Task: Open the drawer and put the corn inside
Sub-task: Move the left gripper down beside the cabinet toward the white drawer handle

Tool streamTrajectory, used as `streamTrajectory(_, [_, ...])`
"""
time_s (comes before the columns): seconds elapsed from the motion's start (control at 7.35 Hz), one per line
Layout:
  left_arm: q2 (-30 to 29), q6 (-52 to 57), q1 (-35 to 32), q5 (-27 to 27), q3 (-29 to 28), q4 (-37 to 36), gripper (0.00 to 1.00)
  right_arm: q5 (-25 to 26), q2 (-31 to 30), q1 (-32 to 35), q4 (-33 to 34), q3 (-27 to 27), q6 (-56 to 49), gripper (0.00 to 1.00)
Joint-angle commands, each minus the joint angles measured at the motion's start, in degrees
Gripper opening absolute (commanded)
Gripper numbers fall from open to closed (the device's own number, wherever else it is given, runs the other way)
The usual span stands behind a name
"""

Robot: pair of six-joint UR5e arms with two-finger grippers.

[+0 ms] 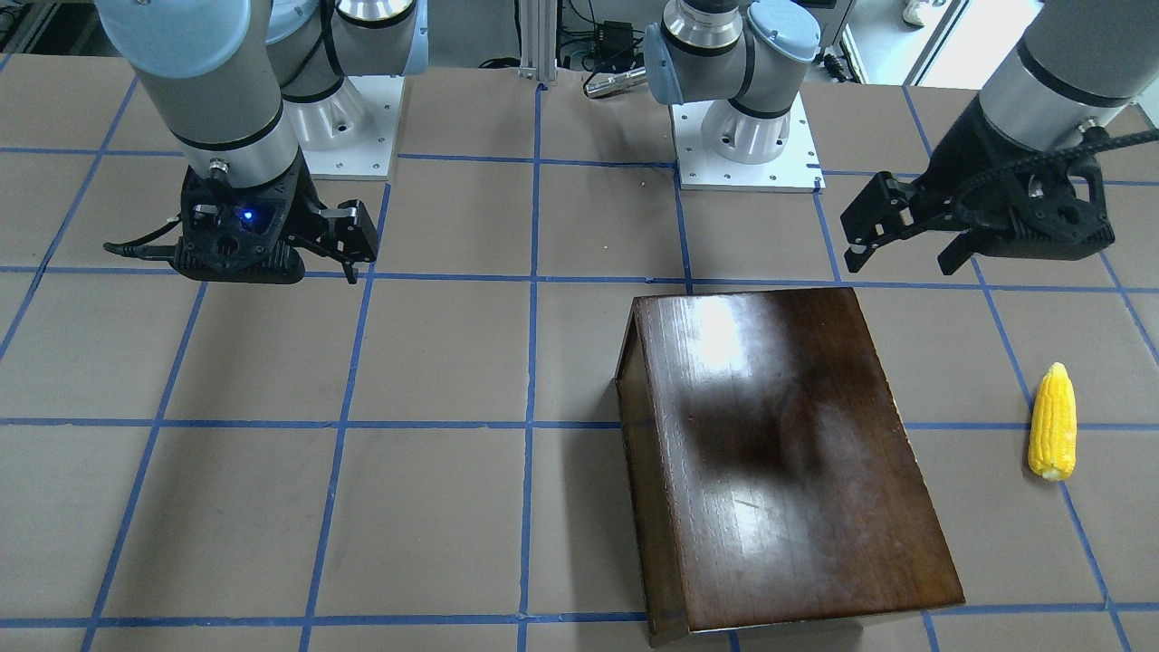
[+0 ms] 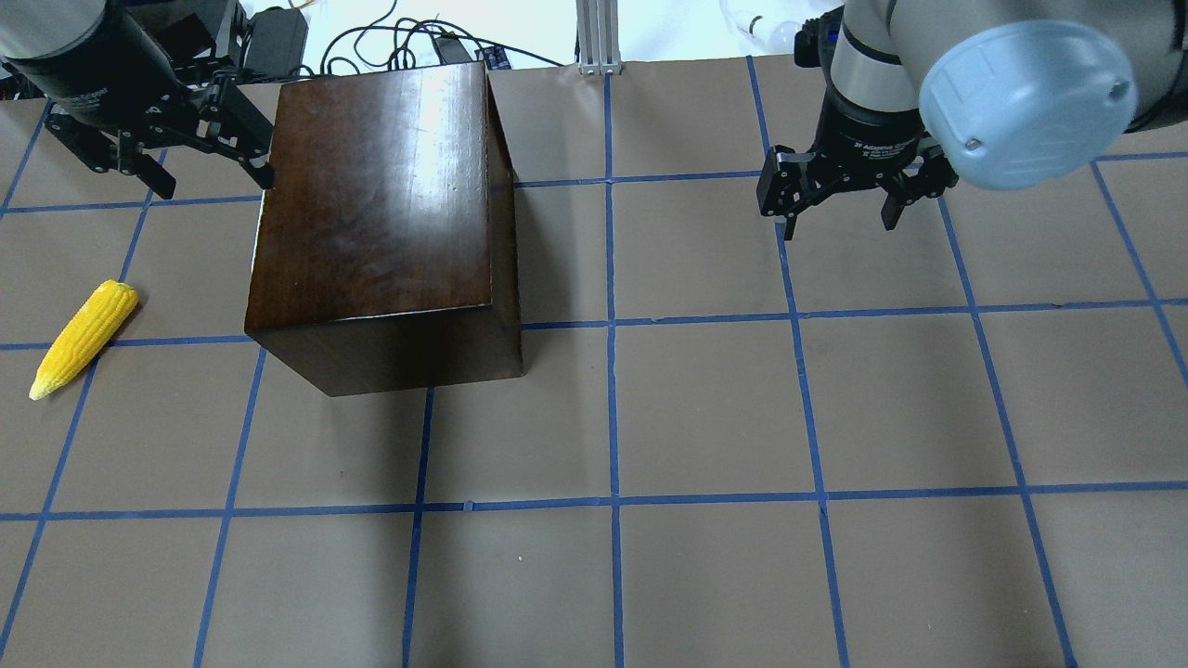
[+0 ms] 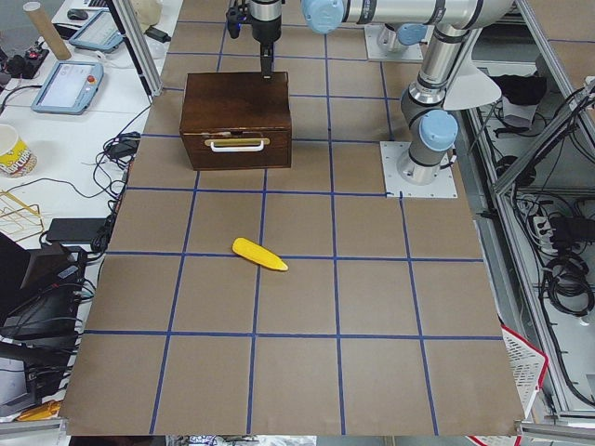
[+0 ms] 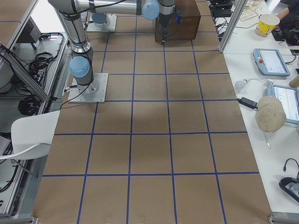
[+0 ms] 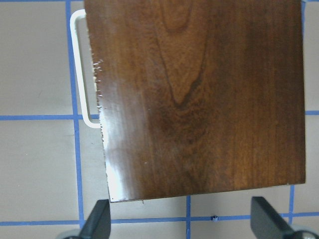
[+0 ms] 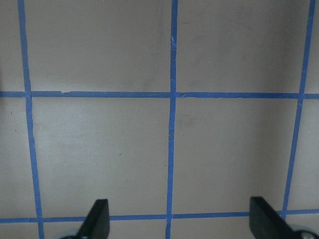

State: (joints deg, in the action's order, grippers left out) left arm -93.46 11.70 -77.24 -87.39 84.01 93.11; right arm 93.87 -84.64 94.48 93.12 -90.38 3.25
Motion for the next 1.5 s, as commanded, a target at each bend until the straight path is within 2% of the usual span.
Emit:
streamTrajectory(0.0, [-2.07, 7.08, 7.34, 0.20, 0.98, 0.05, 1.00, 0.00, 0.00, 0.00, -0.04, 0.03, 0.00, 1.00])
streamTrajectory(0.14, [-2.95, 9.28, 9.72, 0.38, 1.50, -0.12, 1.00, 0.00, 0.00, 0.00, -0.04, 0.03, 0.00, 1.00])
streamTrajectory(0.41, [-5.75, 13.33, 12.63, 6.75, 2.56, -1.00, 1.00, 0.00, 0.00, 0.00, -0.04, 0.03, 0.00, 1.00])
streamTrajectory(0.82, [-11.11, 18.17, 15.89, 7.67, 2.48, -5.46, 1.00, 0.00, -0.09, 0.00, 0.05, 0.03, 0.00, 1.00])
streamTrajectory(1.09, [-14.54, 18.10, 16.07, 12.40, 2.30, -6.36, 1.00, 0.00, 0.00, 0.00, 0.05, 0.03, 0.00, 1.00])
streamTrajectory(1.36, [-17.27, 18.10, 16.07, 12.59, 2.04, -8.29, 1.00, 0.00, 0.00, 0.00, 0.05, 0.03, 0.00, 1.00])
